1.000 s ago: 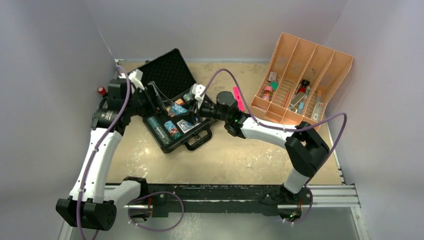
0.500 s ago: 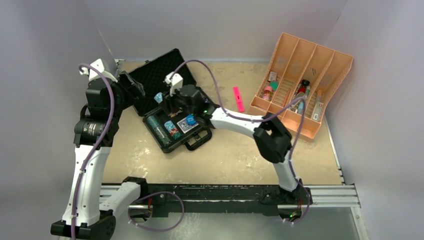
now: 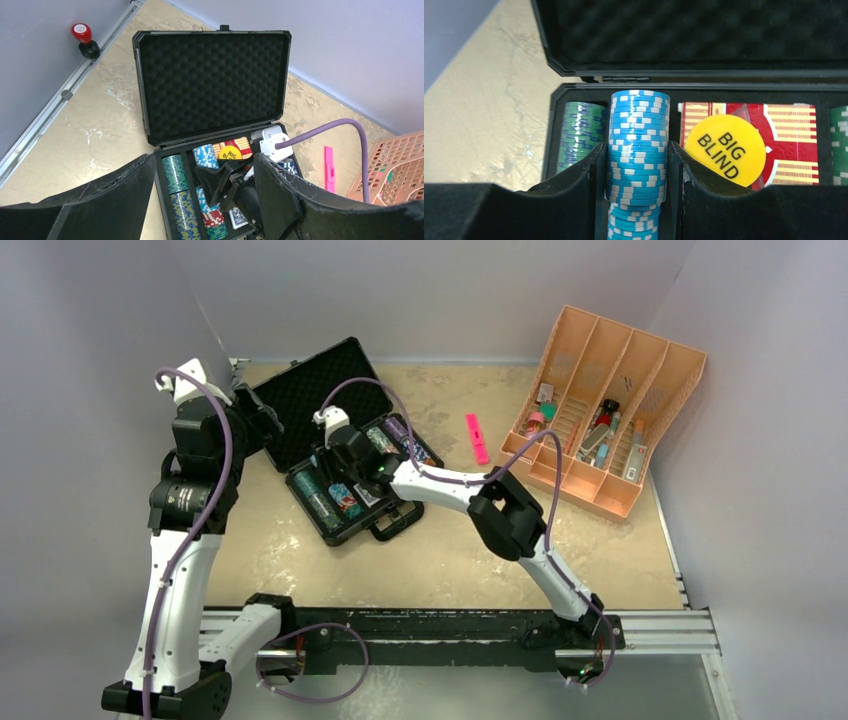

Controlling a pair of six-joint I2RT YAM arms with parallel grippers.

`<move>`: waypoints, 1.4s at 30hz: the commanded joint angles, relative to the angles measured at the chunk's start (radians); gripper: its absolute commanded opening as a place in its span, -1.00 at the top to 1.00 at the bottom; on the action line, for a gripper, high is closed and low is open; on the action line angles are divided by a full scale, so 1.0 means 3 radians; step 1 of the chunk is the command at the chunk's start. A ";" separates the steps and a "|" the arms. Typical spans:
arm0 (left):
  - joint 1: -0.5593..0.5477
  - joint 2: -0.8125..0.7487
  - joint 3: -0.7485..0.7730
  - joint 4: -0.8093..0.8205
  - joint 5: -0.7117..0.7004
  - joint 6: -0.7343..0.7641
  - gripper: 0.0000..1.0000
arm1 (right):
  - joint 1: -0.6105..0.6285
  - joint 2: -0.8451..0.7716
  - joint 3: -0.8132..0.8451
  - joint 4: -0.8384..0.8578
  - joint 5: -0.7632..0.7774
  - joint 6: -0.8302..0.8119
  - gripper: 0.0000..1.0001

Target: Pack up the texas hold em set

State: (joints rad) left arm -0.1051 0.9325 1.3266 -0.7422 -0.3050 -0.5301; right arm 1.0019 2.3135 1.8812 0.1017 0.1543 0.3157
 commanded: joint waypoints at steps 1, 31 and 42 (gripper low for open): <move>0.0008 -0.0038 -0.0040 0.0178 -0.0062 0.0070 -0.42 | 0.0004 -0.0088 0.0246 0.0178 0.0110 0.0137 1.00; 0.0006 0.0002 -0.0059 0.0168 -0.0020 0.0070 -0.42 | 0.0112 -0.0136 0.0357 -0.0100 0.0379 0.0163 0.07; 0.0007 0.0006 -0.0053 0.0142 -0.0016 0.0075 -0.42 | 0.0119 -0.0183 0.0344 -0.0098 0.0370 0.0108 -0.33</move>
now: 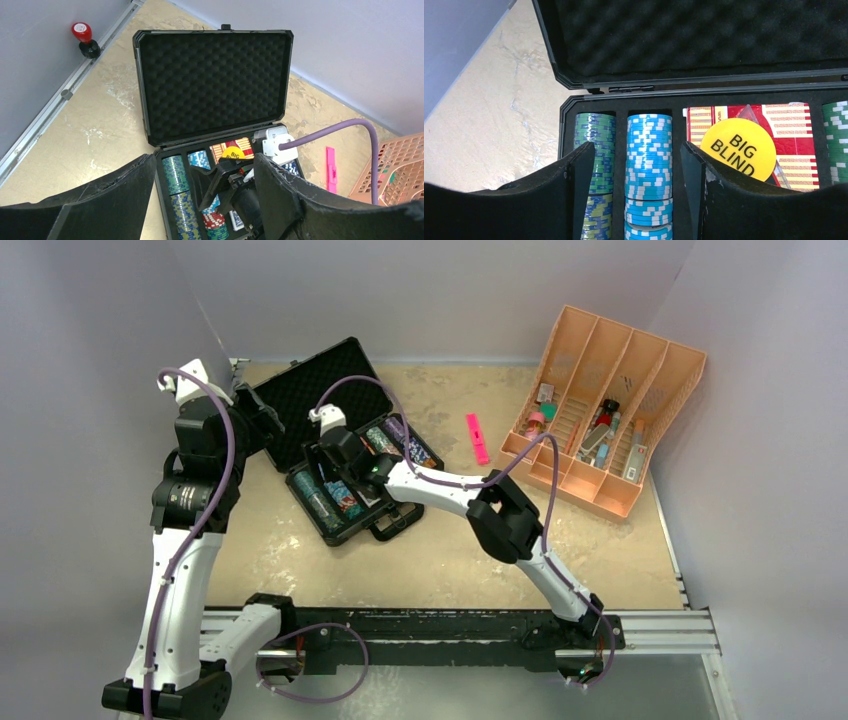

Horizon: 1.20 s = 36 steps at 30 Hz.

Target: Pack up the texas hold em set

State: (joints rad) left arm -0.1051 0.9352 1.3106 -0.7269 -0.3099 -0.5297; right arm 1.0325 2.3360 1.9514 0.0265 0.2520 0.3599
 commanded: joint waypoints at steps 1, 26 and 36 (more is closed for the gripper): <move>0.0008 -0.0003 0.0003 0.0091 0.0000 0.0073 -0.42 | 0.0017 -0.0286 0.0101 0.0168 0.0021 -0.0038 -0.32; 0.0010 0.0870 0.0145 0.0581 0.0657 0.0210 -0.61 | -0.0828 -0.2555 -0.2717 0.1116 -0.0602 0.0519 -0.40; 0.0008 0.1942 0.0854 0.0768 -0.0173 0.1791 -0.41 | -0.1023 -0.3140 -0.3434 0.1172 -0.0697 0.0808 -0.39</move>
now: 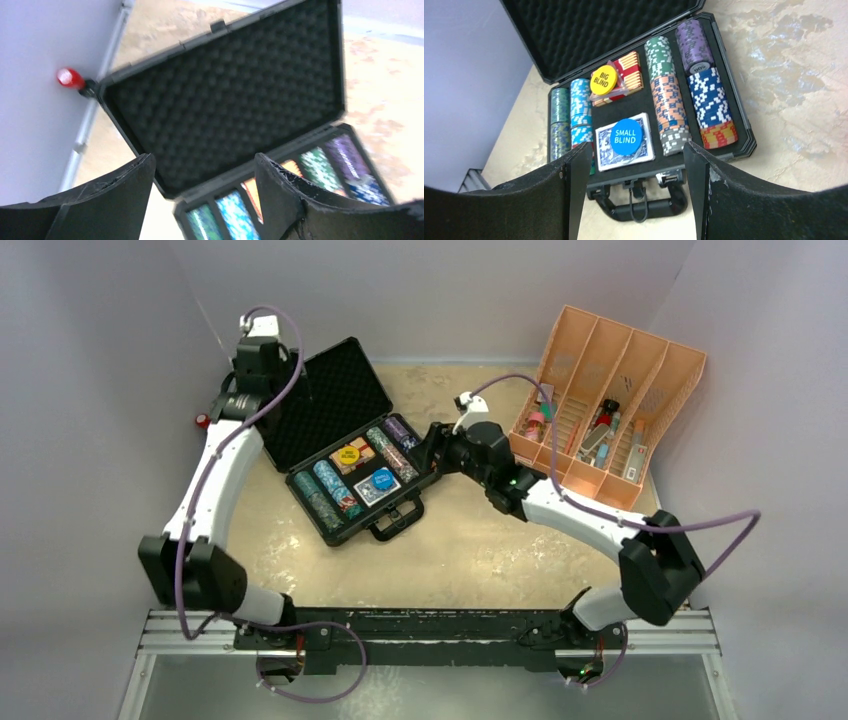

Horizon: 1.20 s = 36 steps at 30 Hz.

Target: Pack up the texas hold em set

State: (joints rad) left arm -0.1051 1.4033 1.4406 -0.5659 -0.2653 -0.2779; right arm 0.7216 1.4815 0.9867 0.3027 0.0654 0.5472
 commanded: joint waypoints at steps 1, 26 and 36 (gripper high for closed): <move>0.0008 0.0539 0.0520 0.0183 -0.0435 0.1157 -0.34 | 0.0015 -0.0349 -0.0286 0.0259 -0.0061 0.0219 -0.39; -0.0001 0.2421 0.2201 -0.0477 -0.0836 0.1571 -0.22 | 0.0009 -0.0819 -0.0608 0.0219 0.0241 0.0384 -0.28; -0.0011 0.2651 0.2457 -0.0441 -0.0998 0.1502 -0.23 | 0.0008 -0.0771 -0.0552 0.0232 0.0247 0.0350 -0.27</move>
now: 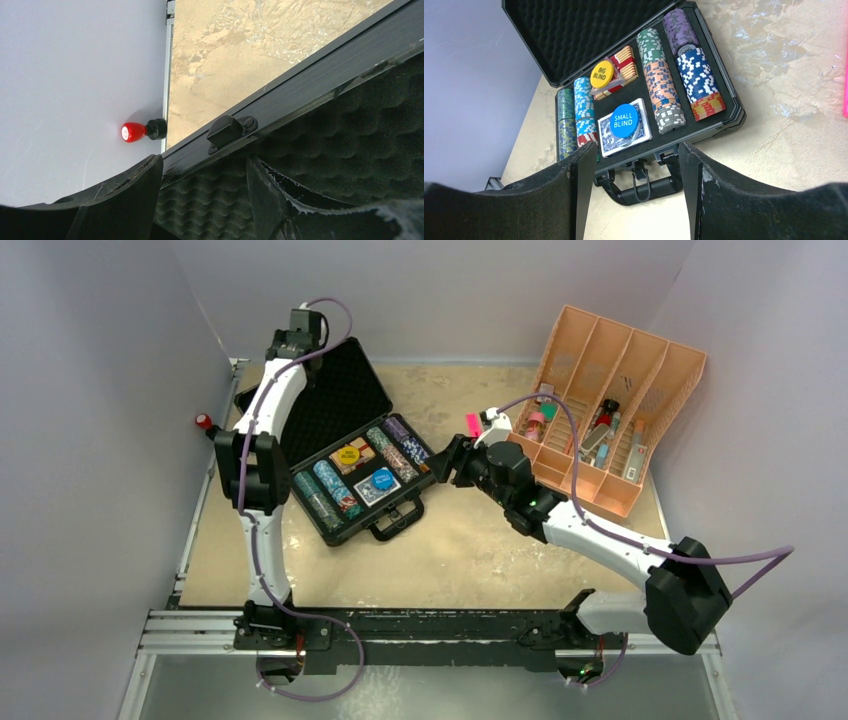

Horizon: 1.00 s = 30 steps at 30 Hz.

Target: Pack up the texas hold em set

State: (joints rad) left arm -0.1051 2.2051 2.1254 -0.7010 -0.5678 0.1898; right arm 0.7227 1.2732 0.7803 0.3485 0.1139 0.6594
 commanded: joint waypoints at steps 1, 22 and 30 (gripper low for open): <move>-0.0014 -0.0021 0.0168 -0.0002 0.0031 -0.0051 -0.22 | 0.0006 -0.0080 0.0135 0.0074 0.0086 -0.0023 -0.27; -0.0261 -0.0549 -0.0565 -0.0084 -0.0149 0.0060 0.67 | 0.0005 -0.0359 0.0095 0.0070 0.0130 -0.0073 -0.25; -0.0559 -0.0965 -0.0862 -0.0389 -0.0080 -0.0308 0.68 | 0.0004 -0.0476 0.0079 0.0061 0.0139 -0.0075 -0.24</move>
State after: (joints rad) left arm -0.1913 2.0068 1.9404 -0.6689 -0.6483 0.2420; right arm 0.7227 1.1744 0.7811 0.3416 0.1387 0.6487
